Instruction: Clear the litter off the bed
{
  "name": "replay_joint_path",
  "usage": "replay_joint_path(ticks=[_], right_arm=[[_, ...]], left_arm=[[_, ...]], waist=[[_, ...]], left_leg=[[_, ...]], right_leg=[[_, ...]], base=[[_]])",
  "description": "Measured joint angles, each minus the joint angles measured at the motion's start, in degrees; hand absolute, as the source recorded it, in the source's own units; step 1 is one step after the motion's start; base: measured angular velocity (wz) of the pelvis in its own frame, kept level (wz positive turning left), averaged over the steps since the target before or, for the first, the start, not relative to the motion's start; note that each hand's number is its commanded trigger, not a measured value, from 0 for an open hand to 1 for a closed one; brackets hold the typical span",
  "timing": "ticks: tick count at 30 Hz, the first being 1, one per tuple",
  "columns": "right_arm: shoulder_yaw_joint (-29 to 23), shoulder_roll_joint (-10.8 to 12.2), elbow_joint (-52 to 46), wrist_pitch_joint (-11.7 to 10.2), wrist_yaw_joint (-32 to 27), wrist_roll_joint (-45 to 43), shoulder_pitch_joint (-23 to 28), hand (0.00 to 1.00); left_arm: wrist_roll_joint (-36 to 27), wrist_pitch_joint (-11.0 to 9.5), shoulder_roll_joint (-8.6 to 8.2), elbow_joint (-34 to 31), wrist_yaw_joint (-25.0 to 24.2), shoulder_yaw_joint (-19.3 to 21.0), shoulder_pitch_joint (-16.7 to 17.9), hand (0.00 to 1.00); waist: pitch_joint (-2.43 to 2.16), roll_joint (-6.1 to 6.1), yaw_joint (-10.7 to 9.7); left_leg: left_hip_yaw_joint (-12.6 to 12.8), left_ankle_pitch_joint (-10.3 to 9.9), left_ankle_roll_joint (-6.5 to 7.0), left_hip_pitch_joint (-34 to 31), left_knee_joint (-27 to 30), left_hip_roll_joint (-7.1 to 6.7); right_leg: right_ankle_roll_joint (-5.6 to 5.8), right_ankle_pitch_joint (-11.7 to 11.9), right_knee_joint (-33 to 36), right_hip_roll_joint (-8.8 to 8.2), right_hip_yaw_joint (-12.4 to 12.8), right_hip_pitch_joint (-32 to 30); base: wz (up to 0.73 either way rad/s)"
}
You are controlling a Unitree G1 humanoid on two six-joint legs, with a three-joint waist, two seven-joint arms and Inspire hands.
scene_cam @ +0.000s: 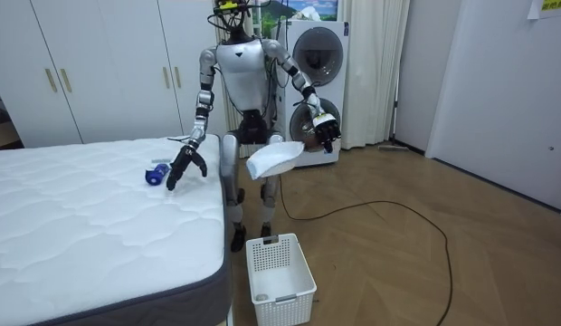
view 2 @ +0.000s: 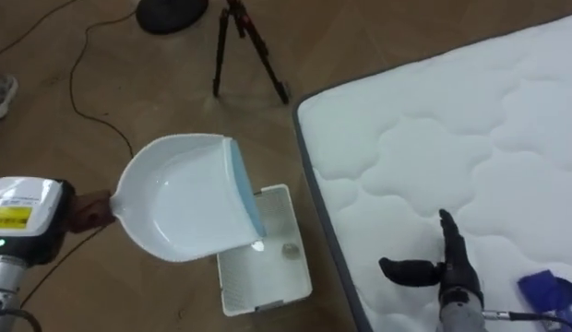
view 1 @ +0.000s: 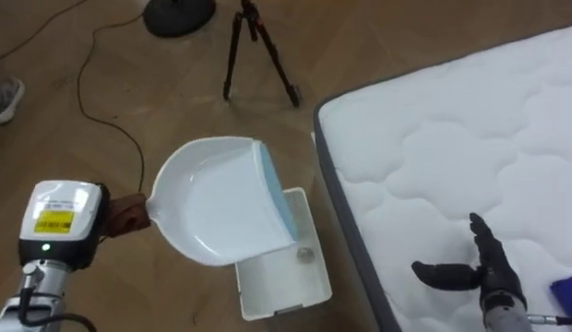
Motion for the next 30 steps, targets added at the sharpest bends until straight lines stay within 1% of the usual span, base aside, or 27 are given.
replay_joint_path(ticks=[1, 3, 5, 7, 8, 9, 10, 11, 12, 13, 14, 15, 16, 17, 18, 19, 20, 21, 22, 23, 24, 25, 26, 27, 28, 29, 30], right_arm=[[-0.64, 0.09, -0.06, 0.0, 0.11, 0.0, 0.3, 0.0], [-3.01, 0.22, -0.91, 0.08, 0.45, -1.23, 2.38, 0.0], [-4.46, 0.22, -2.71, 0.31, 0.4, -1.94, 4.58, 0.0], [-5.62, 0.24, -3.53, 0.96, 0.65, -4.53, 5.76, 0.0], [-5.67, 0.23, -3.53, 1.29, 0.92, -5.18, 5.79, 0.0], [-5.69, 0.23, -3.54, 1.85, 1.49, -5.96, 5.93, 0.0], [-5.52, 0.25, -3.68, 2.55, 1.99, -5.78, 5.94, 0.0], [-5.52, 0.27, -3.81, 2.84, 2.29, -5.71, 5.94, 0.0], [-5.53, 0.34, -4.08, 3.23, 2.54, -5.7, 5.86, 0.0], [-5.55, 0.4, -4.11, 3.42, 2.93, -5.7, 5.63, 0.0], [-5.55, 0.44, -4.11, 3.45, 3.0, -5.73, 5.39, 0.0], [-5.54, 0.72, -4.11, 3.54, 2.98, -5.78, 4.77, 0.0], [-5.54, 0.93, -4.13, 3.55, 2.95, -5.74, 4.36, 0.0], [-5.56, 1.17, -4.27, 3.56, 2.83, -5.61, 4.0, 0.0], [-5.54, 1.22, -4.3, 3.6, 2.8, -5.4, 3.96, 0.0], [-5.31, 1.32, -4.43, 3.6, 2.9, -5.29, 3.66, 0.0], [-5.02, 1.58, -4.43, 3.6, 2.93, -5.3, 3.5, 0.0], [-4.86, 2.39, -4.44, 3.58, 2.92, -4.98, 3.34, 0.0], [-4.32, 2.94, -4.46, 3.49, 2.87, -3.91, 3.09, 0.0], [-4.06, 3.16, -4.48, 3.32, 2.86, -3.46, 3.03, 0.0], [-3.53, 3.44, -4.52, 2.93, 2.8, -3.32, 2.86, 0.0], [-3.24, 3.49, -4.66, 2.75, 2.78, -3.13, 2.65, 0.0], [-3.29, 3.49, -4.69, 2.71, 2.7, -2.9, 2.57, 0.0], [-3.33, 3.53, -4.75, 2.7, 2.22, -2.94, 2.41, 0.0], [-3.33, 3.6, -5.2, 2.61, 1.99, -3.02, 2.4, 0.0], [-3.31, 3.66, -5.26, 2.36, 1.95, -3.06, 2.34, 0.0], [-3.3, 3.71, -5.26, 2.12, 1.91, -3.3, 2.16, 0.0]], left_arm=[[-0.01, -0.22, -0.01, -0.3, 0.02, 0.05, 0.15, 1.0], [0.12, -0.6, -0.23, -0.85, 0.01, 0.07, 0.24, 1.0], [0.48, -0.44, -0.57, -1.36, 0.02, 0.14, 0.29, 1.0], [0.48, -0.57, -1.42, -1.78, 0.06, 0.59, 1.33, 1.0], [0.49, -0.55, -1.95, -1.59, 0.05, 1.09, 1.61, 1.0], [0.39, -0.2, -2.94, -1.18, 0.04, 1.4, 1.87, 1.0], [0.38, -0.13, -3.34, -0.88, -0.03, 1.41, 1.83, 1.0], [0.39, -0.17, -3.46, -0.79, -0.02, 1.41, 1.85, 1.0], [0.39, -0.2, -3.56, -0.74, -0.03, 1.41, 1.85, 1.0], [0.39, -0.26, -3.62, -0.74, -0.06, 1.47, 1.86, 1.0], [0.35, -0.4, -3.72, -0.74, -0.16, 1.79, 1.88, 1.0], [0.21, -0.48, -4.09, -0.51, -0.27, 2.67, 1.88, 1.0], [0.14, -0.49, -4.32, -0.39, -0.34, 3.22, 1.87, 1.0], [0.15, -0.47, -5.07, -0.17, -0.51, 3.99, 1.71, 1.0], [0.13, -0.43, -6.47, -0.26, -0.74, 4.81, 1.83, 1.0], [-0.12, -0.49, -7.65, -0.27, -0.84, 5.43, 1.88, 1.0], [-0.13, -0.5, -7.95, -0.27, -0.92, 5.66, 2.03, 1.0], [-0.24, -0.27, -8.48, -0.24, -1.53, 5.71, 2.12, 1.0], [-0.64, -0.21, -8.96, -0.14, -2.07, 5.64, 2.32, 1.0], [-0.88, -0.26, -9.23, -0.08, -2.19, 5.65, 2.46, 1.0], [-1.28, -0.46, -9.54, 0.02, -2.33, 5.64, 2.5, 1.0], [-1.37, -0.49, -9.8, 0.05, -2.7, 5.64, 2.5, 1.0], [-1.41, -0.46, -10.06, 0.05, -2.97, 5.66, 2.49, 1.0], [-1.46, -0.41, -10.57, 0.0, -3.64, 5.66, 2.5, 1.0], [-1.44, -0.36, -10.79, -0.22, -4.53, 5.65, 2.47, 1.0], [-1.45, -0.31, -10.84, -0.23, -4.8, 5.64, 2.43, 1.0], [-1.45, -0.09, -11.06, -0.2, -5.31, 5.54, 2.44, 1.0]], waist=[[-0.04, -0.11, 0.05], [-0.18, -0.31, -0.8], [-0.28, -0.54, -1.16], [-0.25, -0.53, -0.82], [-0.24, -0.53, -0.62], [-0.23, -0.47, -0.4], [-0.22, -0.39, 0.08], [-0.2, -0.37, 0.17], [-0.17, -0.32, 0.04], [-0.15, -0.32, 0.2], [-0.1, -0.42, 0.27], [0.04, -0.56, 0.59], [0.15, -0.7, 0.8], [0.36, -0.63, 1.45], [0.42, -0.87, 2.32], [0.77, -1.2, 3.36], [0.82, -1.44, 3.46], [0.62, -1.98, 3.39], [0.57, -2.41, 3.38], [0.46, -2.61, 3.35], [0.23, -3.24, 2.98], [0.21, -3.67, 2.71], [0.17, -3.73, 2.53], [0.11, -3.66, 2.02], [0.04, -3.56, 1.44], [0.03, -3.55, 1.3], [-0.07, -3.48, 0.85]], left_leg=[[0.61, 0.0, 0.0, 0.48, -0.46, 0.14], [1.47, 0.0, 0.01, 2.36, -1.6, 0.39], [3.3, -0.05, 0.09, 3.69, -2.67, 0.73], [7.93, -0.43, 0.61, 5.61, -3.89, 1.53], [9.18, -0.53, 0.67, 6.17, -4.09, 1.73], [11.6, -0.9, 0.7, 7.45, -4.91, 2.17], [13.7, -1.37, 0.68, 8.16, -5.0, 2.64], [14.71, -1.58, 0.65, 8.46, -5.0, 2.87], [17.07, -1.98, 0.66, 8.95, -5.02, 3.31], [19.71, -2.32, 0.69, 9.41, -5.17, 3.77], [21.36, -2.53, 0.72, 9.5, -5.2, 4.07], [25.03, -2.69, 0.75, 9.61, -5.5, 4.55], [27.2, -2.81, 0.86, 9.53, -5.73, 4.75], [32.32, -3.78, 0.64, 10.16, -6.25, 5.36], [35.62, -3.89, 0.46, 11.14, -7.15, 5.4], [39.83, -4.0, 0.32, 11.55, -7.46, 5.48], [41.11, -4.11, 0.22, 11.66, -7.52, 5.52], [43.24, -4.17, 0.11, 11.92, -7.53, 5.72], [44.83, -4.26, -0.1, 11.9, -7.26, 6.03], [45.59, -4.3, -0.21, 11.73, -6.92, 6.14], [46.95, -4.29, -0.28, 11.0, -6.4, 6.47], [47.05, -4.23, -0.37, 10.32, -5.84, 6.61], [46.82, -4.23, -0.37, 10.0, -5.3, 6.77], [44.57, -4.23, -0.37, 9.4, -4.31, 7.1], [41.8, -4.23, -0.37, 8.84, -3.33, 7.46], [41.05, -4.23, -0.37, 8.74, -3.01, 7.67], [39.41, -4.16, -0.49, 8.7, -2.42, 8.05]], right_leg=[[-0.01, 0.11, -0.2, 0.11, 0.36, 0.19], [0.1, 0.4, -1.35, 0.46, 1.21, 1.67], [0.13, 0.42, -1.31, 0.62, 1.89, 1.89], [0.02, 0.54, -1.12, 1.05, 2.66, 1.71], [-0.02, 0.64, -1.12, 1.24, 3.12, 1.71], [-0.19, 0.94, -1.02, 1.57, 3.2, 1.73], [-0.34, 1.33, -0.97, 1.92, 3.12, 1.72], [-0.43, 1.57, -0.96, 2.09, 3.11, 1.68], [-0.56, 2.03, -0.9, 2.35, 2.94, 1.47], [-0.77, 2.56, -0.66, 2.48, 2.14, 1.03], [-0.96, 2.84, -0.14, 2.32, 1.05, 0.7], [-1.57, 3.37, 0.25, 1.66, -1.98, 0.36], [-1.69, 3.37, 0.88, 1.07, -3.77, 0.03], [-1.67, 1.78, 5.14, -0.21, -7.68, -0.66], [-1.91, -1.04, 9.13, -1.45, -9.44, -0.13], [-1.04, -2.74, 10.88, -3.64, -9.83, 0.38], [-0.42, -3.23, 11.54, -4.8, -10.24, 1.14], [0.4, -3.68, 11.63, -6.65, -10.83, 3.65], [1.28, -3.95, 9.76, -7.53, -11.34, 6.72], [1.77, -4.14, 8.05, -7.78, -11.59, 8.34], [2.68, -4.33, 3.66, -8.01, -12.59, 10.3], [3.45, -4.48, 0.33, -7.86, -12.76, 10.83], [3.71, -4.45, -0.64, -7.83, -12.67, 10.8], [4.4, -4.01, -1.75, -7.57, -12.51, 10.7], [4.81, -3.35, -2.48, -7.15, -12.3, 10.6], [4.75, -3.05, -2.62, -6.86, -11.92, 10.46], [4.33, -2.54, -2.98, -6.17, -10.69, 10.43]], base=[[-0.36], [-0.33], [-0.39], [-0.83], [-1.07], [-1.06], [-1.04], [-0.97], [-1.03], [-1.07], [-1.23], [-1.0], [-1.18], [-1.2], [-1.65], [-1.45], [-1.3], [-1.02], [-0.98], [-0.95], [-0.89], [-0.84], [-0.78], [-0.65], [-0.64], [-0.57], [-0.55]])
